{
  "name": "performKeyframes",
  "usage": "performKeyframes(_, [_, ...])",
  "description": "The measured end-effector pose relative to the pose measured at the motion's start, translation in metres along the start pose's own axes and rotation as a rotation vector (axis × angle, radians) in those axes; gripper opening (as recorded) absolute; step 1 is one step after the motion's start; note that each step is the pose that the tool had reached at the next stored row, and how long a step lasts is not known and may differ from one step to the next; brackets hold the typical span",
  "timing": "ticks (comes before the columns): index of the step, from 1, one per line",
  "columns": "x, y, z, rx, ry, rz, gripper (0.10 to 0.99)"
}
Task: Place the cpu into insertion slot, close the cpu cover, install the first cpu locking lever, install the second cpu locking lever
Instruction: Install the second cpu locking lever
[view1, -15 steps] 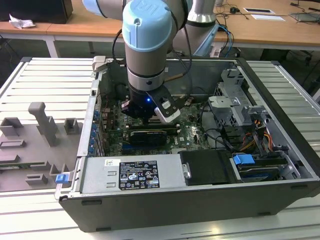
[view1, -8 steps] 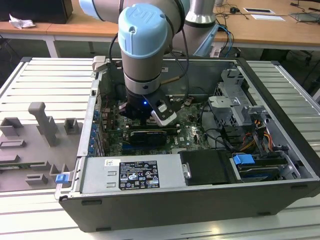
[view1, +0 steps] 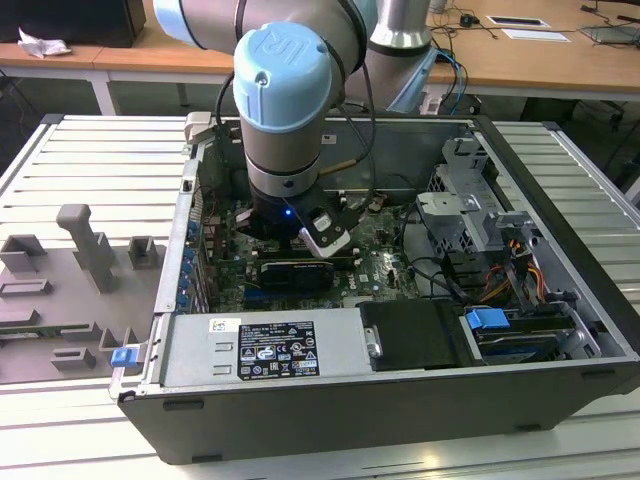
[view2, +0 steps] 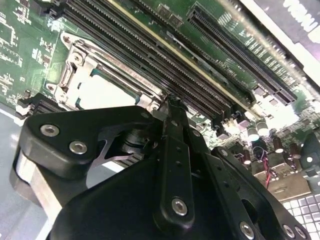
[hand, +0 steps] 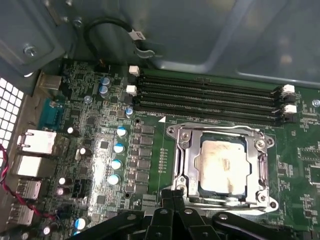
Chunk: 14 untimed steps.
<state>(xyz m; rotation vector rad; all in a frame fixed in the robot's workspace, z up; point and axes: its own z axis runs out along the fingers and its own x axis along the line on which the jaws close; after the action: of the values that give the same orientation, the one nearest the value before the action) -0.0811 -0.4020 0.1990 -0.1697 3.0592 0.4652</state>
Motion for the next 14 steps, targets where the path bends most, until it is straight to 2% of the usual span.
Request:
performKeyframes(3, [0.0013,-0.0004,0.0013,-0.017,-0.0031,0.000,0.106])
performKeyframes(5, [0.0030,-0.0013,0.0047,-0.033,-0.0065,0.000,0.106])
performKeyframes(8, [0.0036,-0.0006,0.0027,-0.035,-0.0068,0.000,0.106])
performKeyframes(11, [0.0033,0.0029,-0.0084,-0.035,-0.0068,0.000,0.106])
performKeyframes(14, [0.0031,0.0045,-0.0135,-0.035,-0.0067,0.000,0.106])
